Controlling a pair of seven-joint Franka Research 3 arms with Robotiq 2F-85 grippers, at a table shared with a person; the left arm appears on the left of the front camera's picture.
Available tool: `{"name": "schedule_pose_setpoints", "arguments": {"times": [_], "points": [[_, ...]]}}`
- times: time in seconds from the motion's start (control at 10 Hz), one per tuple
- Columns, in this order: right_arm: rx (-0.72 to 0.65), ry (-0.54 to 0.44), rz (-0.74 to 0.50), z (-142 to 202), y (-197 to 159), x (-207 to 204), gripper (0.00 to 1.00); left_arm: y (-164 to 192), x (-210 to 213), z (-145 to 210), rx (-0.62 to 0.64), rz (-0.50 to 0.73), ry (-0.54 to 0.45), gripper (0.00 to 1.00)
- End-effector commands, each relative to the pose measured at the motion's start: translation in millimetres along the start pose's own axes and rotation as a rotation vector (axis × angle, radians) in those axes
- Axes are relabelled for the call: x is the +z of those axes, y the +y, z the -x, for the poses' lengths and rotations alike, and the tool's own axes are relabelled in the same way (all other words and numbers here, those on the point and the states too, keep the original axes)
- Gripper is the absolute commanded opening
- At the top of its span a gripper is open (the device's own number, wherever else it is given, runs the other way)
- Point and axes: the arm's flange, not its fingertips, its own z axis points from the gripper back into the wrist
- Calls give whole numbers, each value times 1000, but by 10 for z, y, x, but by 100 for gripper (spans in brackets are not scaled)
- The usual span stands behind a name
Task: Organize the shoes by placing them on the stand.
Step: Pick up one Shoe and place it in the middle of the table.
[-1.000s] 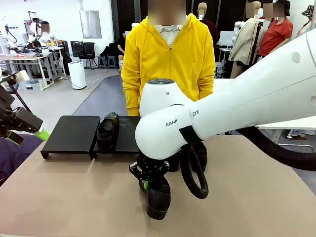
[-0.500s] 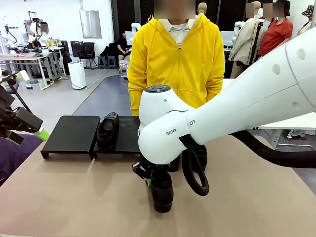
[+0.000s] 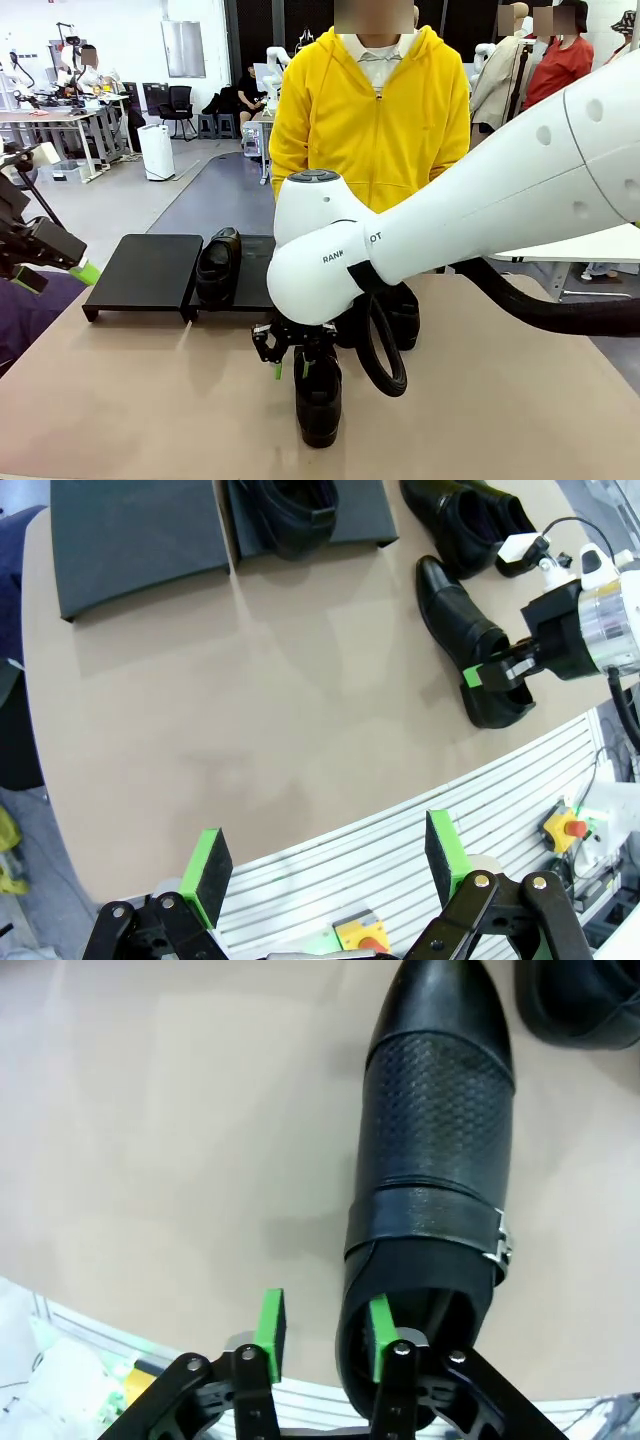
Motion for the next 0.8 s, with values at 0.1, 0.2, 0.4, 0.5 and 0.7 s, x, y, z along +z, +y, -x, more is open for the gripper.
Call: {"name": "schedule_pose_setpoints", "arguments": {"times": [0.1,0.2,0.4,0.5,0.7], "points": [[136,137,-82,107,-333,446,100,9,8,-1,2,17,-2,100],[162,190,-86,207,-562,702,100,9,8,-1,2,17,-2,100],[203,194,-130,444,-1212,1249,100,9,8,-1,2,17,-2,100],[233,213,-208,545,-1645,1477,100,9,8,-1,2,17,-2,100],[315,171,-416,811,-2681,1734,100,9,8,-1,2,17,-2,100]]}}
